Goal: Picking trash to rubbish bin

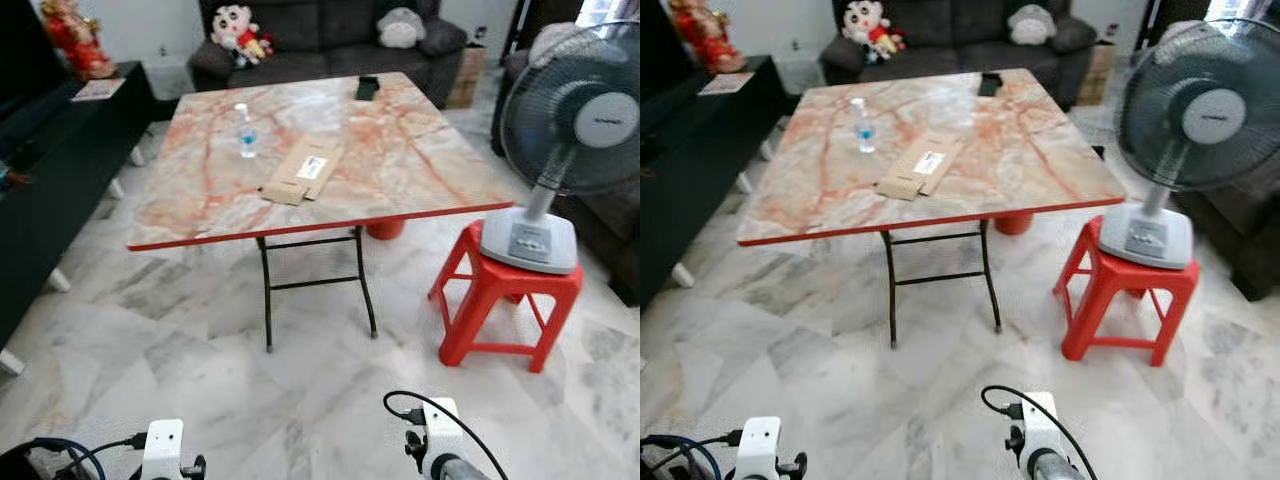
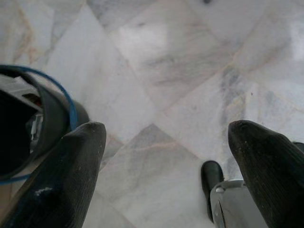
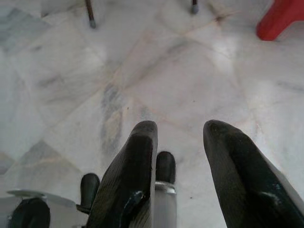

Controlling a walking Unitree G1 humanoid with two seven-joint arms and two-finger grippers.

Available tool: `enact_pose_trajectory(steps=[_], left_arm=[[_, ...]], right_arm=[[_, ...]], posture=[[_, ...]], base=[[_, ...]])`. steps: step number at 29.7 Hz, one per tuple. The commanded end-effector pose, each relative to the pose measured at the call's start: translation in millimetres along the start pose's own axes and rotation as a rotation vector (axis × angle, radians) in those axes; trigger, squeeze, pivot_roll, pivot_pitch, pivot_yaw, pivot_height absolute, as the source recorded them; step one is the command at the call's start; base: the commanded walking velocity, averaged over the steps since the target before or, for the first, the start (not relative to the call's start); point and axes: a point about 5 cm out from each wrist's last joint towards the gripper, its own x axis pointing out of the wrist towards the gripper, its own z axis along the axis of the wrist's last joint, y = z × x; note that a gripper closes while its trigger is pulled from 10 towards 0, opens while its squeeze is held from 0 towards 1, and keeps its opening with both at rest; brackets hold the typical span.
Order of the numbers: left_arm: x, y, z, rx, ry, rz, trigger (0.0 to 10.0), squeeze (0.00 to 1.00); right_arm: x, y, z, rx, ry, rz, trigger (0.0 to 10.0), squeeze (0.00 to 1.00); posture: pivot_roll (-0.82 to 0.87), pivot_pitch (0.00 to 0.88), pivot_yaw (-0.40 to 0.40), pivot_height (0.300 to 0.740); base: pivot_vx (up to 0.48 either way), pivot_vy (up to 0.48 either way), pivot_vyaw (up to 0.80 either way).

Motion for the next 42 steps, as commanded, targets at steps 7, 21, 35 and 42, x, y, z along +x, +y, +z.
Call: enact_pose_trajectory(steps=[7, 21, 35, 42], left_arm=[[-0.7, 2.4, -3, 0.007, 0.009, 0.004, 10.0, 0.0], [4.0, -8.5, 93, 0.007, -0.425, 0.015, 10.0, 0.0], [-33.5, -31.2, 198, -0.007, -0.943, 0.016, 10.0, 0.0], [-54.2, -45.5, 232, -0.015, -1.072, -0.023, 10.0, 0.0]], right_arm=[[0.9, 2.3, 5, 0.014, -0.021, 0.0, 10.0, 0.0], [3.7, 23.8, 100, -0.059, -0.39, 0.098, 10.0, 0.0], [-25.7, 50.9, 206, -0.032, -0.834, 0.192, 10.0, 0.0], [-43.7, 70.9, 237, -0.009, -0.976, 0.256, 10.0, 0.0]], posture=[[0.12, 0.0, 0.067, 0.74], [0.11, 0.0, 0.063, 0.74], [0.09, 0.0, 0.055, 0.74], [0.1, 0.0, 0.05, 0.74]], base=[[0.0, 0.0, 0.0], [0.0, 0.0, 0.0], [0.0, 0.0, 0.0], [0.149, 0.0, 0.0]])
